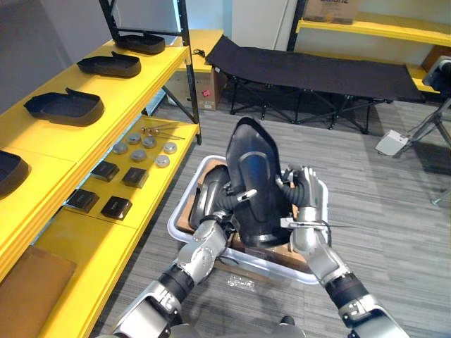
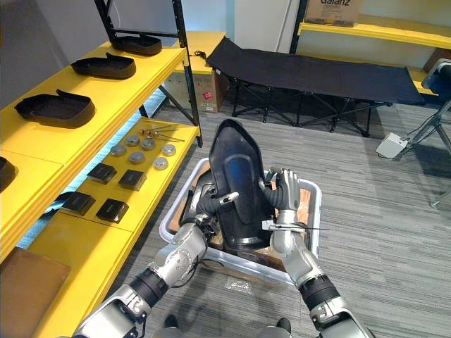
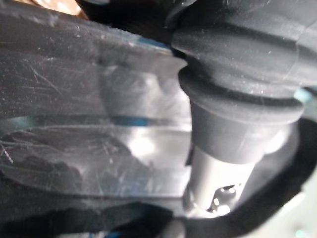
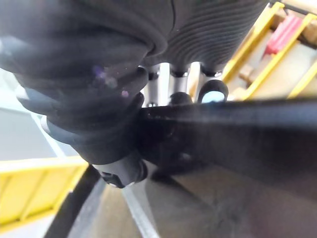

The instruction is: Walk over and take plastic housings, then place them on the shelf

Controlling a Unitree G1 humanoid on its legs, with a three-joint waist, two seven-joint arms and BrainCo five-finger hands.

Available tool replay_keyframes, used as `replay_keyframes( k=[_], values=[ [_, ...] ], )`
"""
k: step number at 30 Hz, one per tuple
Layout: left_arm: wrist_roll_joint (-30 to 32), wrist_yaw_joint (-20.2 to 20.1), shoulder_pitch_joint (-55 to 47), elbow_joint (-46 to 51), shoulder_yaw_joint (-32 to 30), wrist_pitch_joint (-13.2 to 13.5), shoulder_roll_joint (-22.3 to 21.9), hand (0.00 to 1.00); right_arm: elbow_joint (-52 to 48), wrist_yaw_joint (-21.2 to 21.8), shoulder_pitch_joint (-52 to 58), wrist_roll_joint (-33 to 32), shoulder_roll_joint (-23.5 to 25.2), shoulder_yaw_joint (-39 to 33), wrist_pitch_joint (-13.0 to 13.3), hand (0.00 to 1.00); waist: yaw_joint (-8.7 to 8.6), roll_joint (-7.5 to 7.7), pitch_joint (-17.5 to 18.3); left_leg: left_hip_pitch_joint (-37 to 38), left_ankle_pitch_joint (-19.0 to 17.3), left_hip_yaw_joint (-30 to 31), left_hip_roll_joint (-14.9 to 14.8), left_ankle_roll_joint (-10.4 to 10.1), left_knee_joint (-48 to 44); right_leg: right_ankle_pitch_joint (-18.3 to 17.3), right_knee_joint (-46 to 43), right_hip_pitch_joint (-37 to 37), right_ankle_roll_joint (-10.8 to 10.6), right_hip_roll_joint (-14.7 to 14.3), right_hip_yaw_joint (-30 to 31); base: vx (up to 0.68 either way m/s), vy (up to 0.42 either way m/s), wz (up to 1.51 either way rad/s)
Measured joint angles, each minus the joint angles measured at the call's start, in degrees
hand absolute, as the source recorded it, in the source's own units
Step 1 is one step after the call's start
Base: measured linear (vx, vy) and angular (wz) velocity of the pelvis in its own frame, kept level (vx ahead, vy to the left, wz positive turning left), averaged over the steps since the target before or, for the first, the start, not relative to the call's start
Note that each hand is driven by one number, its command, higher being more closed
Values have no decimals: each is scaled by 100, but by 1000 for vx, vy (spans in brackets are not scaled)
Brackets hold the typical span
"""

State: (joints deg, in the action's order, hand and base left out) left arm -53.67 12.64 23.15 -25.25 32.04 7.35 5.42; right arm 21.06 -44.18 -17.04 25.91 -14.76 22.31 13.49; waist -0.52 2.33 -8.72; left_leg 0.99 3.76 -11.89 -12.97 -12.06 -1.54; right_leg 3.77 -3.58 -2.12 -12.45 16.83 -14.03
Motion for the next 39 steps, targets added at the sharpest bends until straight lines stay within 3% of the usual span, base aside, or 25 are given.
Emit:
replay_keyframes(
  k=[5,12,17,18,21,22,25,27,31,33,35,39],
  values=[
    [-3,23,-50,0,7,-1,0,100,-17,-260,31,-22,39,153,0,100,20,101,64,10,0,1,2,0,-2,1,1,-12,1,0,-1,0,0,0],
    [-271,21,-55,-2,72,10,2,100,-34,-346,32,-38,38,199,0,100,18,114,134,94,-13,-10,2,9,-1,3,38,-103,-1,1,0,0,0,0],
    [-426,22,-62,-5,229,275,16,100,-63,-467,28,20,20,217,47,100,13,116,155,96,-13,-32,2,8,0,30,79,-106,-2,0,6,-1,2,-1],
    [-430,22,-63,-5,244,349,16,100,-94,-471,24,26,17,217,58,0,10,117,156,97,-12,-43,2,8,1,47,99,-108,0,-1,8,3,8,-4],
    [-515,-46,-86,-5,217,556,16,100,-200,-466,4,31,15,235,259,0,8,125,161,101,-12,-74,2,9,6,78,147,-108,2,-5,18,3,8,-5],
    [-722,-200,-101,-2,79,631,15,100,-308,-464,5,30,17,304,534,0,0,134,168,105,-15,-92,2,14,7,92,172,-108,5,-7,26,3,7,-5],
    [-847,-449,-369,359,-275,702,12,100,-637,-459,46,31,80,423,876,0,-16,190,226,107,-20,-117,2,19,11,124,234,-119,-1,-16,40,2,5,-3],
    [-806,-494,-496,551,-442,710,12,100,-878,-443,133,36,102,432,934,0,-8,227,262,124,-27,-117,2,14,14,125,246,-140,-1,-20,40,0,0,0],
    [-112,-500,-796,1145,-951,708,9,100,-1845,-71,569,-31,172,349,946,0,-11,239,393,224,-72,-179,3,-17,58,146,320,-195,-2,-28,60,-11,10,-7],
    [185,-485,-926,1311,-1173,707,-5,100,-2211,316,676,-389,171,253,1002,0,-5,207,427,344,-75,-275,4,-12,145,145,316,-194,-2,-36,140,-8,12,-18],
    [573,-390,-1044,1319,-1420,701,-43,100,-2823,896,770,-1227,170,-93,1033,0,-27,145,465,405,-77,-304,9,-17,206,145,315,-194,-2,-39,164,-15,9,-9],
    [1435,16,-1218,1319,-1734,698,-134,100,-3435,1469,768,-2220,133,-772,1032,0,-36,91,495,461,-25,-309,11,-46,328,146,322,-197,-1,-56,167,0,0,0]
  ],
)
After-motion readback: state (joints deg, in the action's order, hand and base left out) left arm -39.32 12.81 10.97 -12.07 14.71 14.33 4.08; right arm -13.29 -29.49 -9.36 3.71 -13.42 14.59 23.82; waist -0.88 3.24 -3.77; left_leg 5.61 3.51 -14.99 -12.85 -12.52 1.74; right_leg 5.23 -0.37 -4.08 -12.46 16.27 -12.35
